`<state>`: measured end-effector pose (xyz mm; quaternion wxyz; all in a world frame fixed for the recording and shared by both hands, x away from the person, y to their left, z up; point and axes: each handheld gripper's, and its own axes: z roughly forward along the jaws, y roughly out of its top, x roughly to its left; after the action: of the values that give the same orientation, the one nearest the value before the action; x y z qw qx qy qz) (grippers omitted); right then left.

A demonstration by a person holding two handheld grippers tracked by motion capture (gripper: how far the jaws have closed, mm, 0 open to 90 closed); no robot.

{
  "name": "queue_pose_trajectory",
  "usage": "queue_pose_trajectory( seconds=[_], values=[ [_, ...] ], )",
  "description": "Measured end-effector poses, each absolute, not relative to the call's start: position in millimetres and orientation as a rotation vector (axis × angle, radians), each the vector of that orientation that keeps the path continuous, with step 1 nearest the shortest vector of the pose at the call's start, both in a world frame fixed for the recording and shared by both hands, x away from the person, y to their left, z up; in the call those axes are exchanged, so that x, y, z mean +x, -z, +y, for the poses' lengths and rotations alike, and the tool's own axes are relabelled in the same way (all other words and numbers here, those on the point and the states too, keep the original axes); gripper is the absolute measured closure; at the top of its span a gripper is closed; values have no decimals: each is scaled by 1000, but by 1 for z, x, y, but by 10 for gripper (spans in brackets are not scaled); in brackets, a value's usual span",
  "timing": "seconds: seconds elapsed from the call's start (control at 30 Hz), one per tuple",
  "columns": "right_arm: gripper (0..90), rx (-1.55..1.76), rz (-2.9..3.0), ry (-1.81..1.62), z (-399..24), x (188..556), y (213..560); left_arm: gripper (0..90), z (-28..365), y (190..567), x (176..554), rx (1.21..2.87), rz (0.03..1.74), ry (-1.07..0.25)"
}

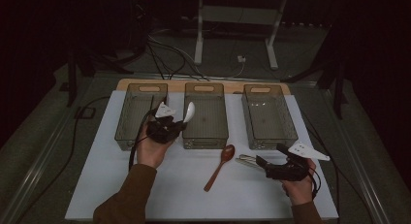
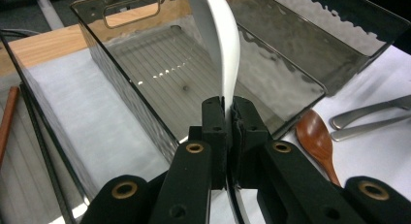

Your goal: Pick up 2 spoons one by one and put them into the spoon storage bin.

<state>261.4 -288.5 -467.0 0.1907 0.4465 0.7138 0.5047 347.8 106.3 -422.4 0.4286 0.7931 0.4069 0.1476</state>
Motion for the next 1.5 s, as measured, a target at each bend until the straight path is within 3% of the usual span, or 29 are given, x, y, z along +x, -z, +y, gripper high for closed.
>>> queue_pose_trajectory(
  seconds=[1.5],
  values=[
    [0, 1248, 2012, -1412, -289, 262, 468, 871, 76, 459, 396, 1997, 1088, -377]
  ],
)
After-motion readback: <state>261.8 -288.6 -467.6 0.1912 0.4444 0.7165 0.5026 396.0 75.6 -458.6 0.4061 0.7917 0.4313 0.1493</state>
